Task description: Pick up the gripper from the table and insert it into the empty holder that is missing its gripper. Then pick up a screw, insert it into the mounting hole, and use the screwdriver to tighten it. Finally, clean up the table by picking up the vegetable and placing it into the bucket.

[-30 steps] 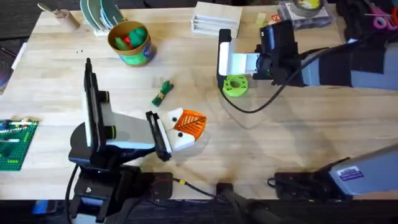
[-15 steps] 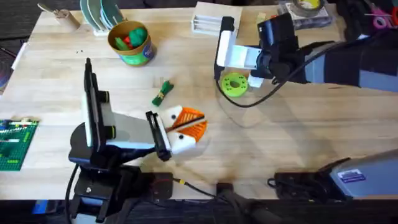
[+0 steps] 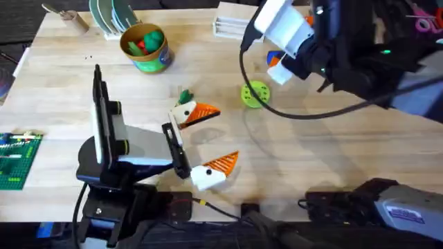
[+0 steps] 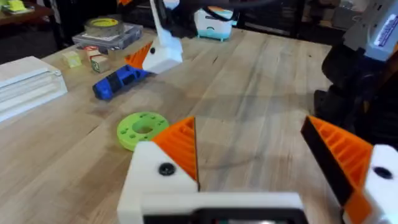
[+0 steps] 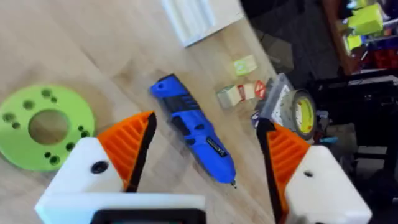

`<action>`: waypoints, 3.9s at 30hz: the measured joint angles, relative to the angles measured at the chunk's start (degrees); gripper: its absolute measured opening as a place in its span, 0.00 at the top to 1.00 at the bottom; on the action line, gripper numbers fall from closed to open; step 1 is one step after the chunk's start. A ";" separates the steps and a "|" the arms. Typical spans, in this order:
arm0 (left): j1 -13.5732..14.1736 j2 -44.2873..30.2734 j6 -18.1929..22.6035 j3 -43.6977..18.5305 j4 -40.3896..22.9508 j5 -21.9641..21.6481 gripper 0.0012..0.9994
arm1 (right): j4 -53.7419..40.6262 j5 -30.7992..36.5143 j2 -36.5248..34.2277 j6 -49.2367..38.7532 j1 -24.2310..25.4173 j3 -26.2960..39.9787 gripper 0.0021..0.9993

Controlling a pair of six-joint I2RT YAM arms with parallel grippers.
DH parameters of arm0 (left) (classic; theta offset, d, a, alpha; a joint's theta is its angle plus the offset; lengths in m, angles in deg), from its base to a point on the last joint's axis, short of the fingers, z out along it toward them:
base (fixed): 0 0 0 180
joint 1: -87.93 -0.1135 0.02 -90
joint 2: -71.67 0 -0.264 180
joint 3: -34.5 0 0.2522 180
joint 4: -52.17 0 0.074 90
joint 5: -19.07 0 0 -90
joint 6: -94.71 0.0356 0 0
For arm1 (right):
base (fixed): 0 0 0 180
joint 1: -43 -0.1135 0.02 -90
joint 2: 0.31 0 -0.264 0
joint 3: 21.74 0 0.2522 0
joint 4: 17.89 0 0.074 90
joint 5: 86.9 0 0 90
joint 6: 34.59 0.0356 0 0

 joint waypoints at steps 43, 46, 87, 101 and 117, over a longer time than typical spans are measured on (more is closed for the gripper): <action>0.00 -54.98 -4.50 -66.31 -64.00 -64.90 0.01 | 5.81 -18.40 11.42 15.58 -0.04 0.00 0.01; 0.00 -59.33 -4.20 -66.31 -63.55 -64.80 0.01 | 5.81 -18.40 11.42 15.58 -0.04 0.00 0.01; 0.00 -88.59 8.37 -51.21 -36.33 -58.49 0.11 | 0.79 -18.40 11.42 15.58 -0.04 0.00 0.01; 0.00 -88.14 8.77 -51.35 -38.32 -57.08 0.98 | 0.81 -18.40 11.42 15.58 -0.04 0.00 0.01; 0.00 -74.99 8.79 -64.48 -30.85 -62.72 0.98 | 0.79 -18.40 11.42 15.58 -0.04 0.00 0.01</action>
